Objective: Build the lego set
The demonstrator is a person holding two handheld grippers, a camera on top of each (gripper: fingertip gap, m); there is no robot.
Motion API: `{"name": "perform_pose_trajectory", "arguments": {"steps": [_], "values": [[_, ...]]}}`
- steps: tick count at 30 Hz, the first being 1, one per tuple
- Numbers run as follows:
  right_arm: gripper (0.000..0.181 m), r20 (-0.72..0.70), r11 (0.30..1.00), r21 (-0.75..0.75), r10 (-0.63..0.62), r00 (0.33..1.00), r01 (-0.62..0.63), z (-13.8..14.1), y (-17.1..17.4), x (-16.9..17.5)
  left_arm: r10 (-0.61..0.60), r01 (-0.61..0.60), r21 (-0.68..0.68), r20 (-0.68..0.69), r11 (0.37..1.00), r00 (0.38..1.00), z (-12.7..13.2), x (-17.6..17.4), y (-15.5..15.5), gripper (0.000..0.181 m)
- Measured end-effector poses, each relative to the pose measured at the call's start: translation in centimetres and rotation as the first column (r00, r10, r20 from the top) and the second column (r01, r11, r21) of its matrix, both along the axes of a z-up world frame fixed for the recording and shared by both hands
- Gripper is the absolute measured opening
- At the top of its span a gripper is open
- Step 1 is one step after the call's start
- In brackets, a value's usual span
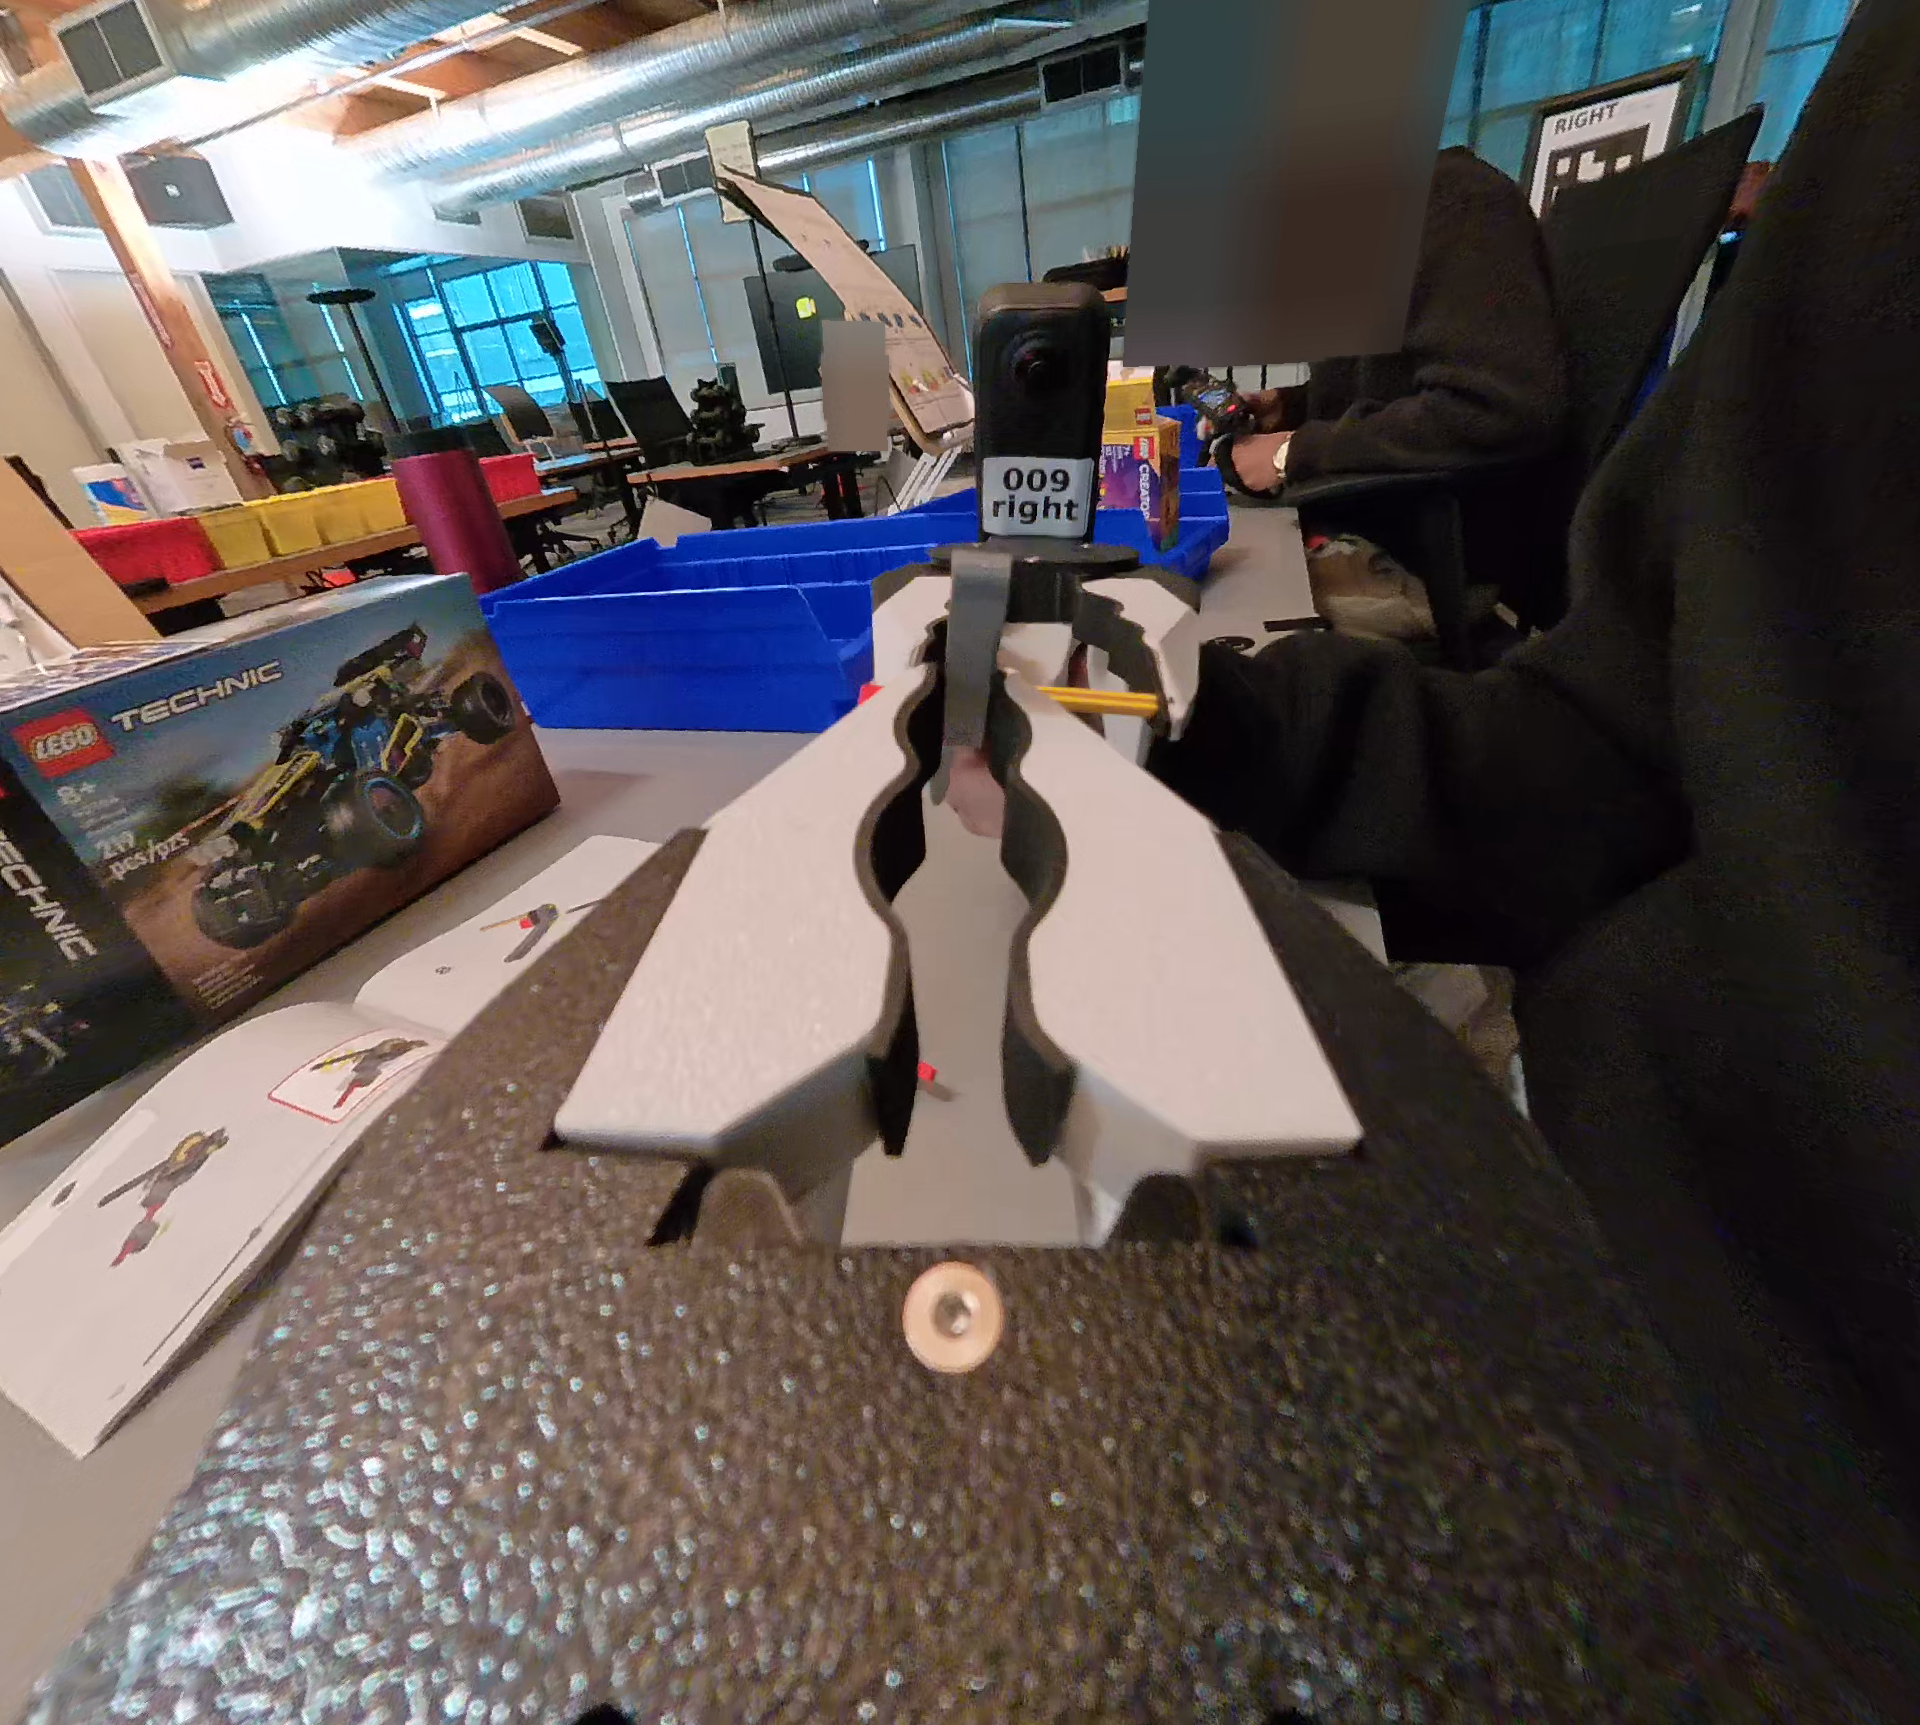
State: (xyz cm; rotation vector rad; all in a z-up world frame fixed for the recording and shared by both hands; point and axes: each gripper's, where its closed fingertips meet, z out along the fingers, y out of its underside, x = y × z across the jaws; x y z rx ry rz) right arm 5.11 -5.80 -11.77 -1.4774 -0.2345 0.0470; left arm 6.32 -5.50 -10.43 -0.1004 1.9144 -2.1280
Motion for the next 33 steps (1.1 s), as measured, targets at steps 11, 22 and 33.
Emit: {"name": "perform_pose_trajectory", "arguments": {"steps": [11, 22, 33], "values": [[0.013, 0.025, 0.996, -0.002, -0.086, 0.996, 0.086, -0.4, -0.3, 1.7, -0.019, 0.020, 0.039, -0.024, 0.999, 1.000, -0.7, -0.4, -1.0, 0.007], [0.031, -0.002, 0.992, 0.016, -0.125, 0.992, 0.125, -0.5, -0.2, 2.2, 0.080, -0.080, 0.015, -0.009, 0.997, 0.997, -0.8, 1.0, -0.6, 0.006], [0.012, -0.022, 0.988, -0.023, -0.152, 0.988, 0.152, -0.9, -0.4, 3.0, 0.064, -0.064, 0.007, -0.049, 0.998, 0.997, -1.3, 1.0, -0.6, 0.006]]}}
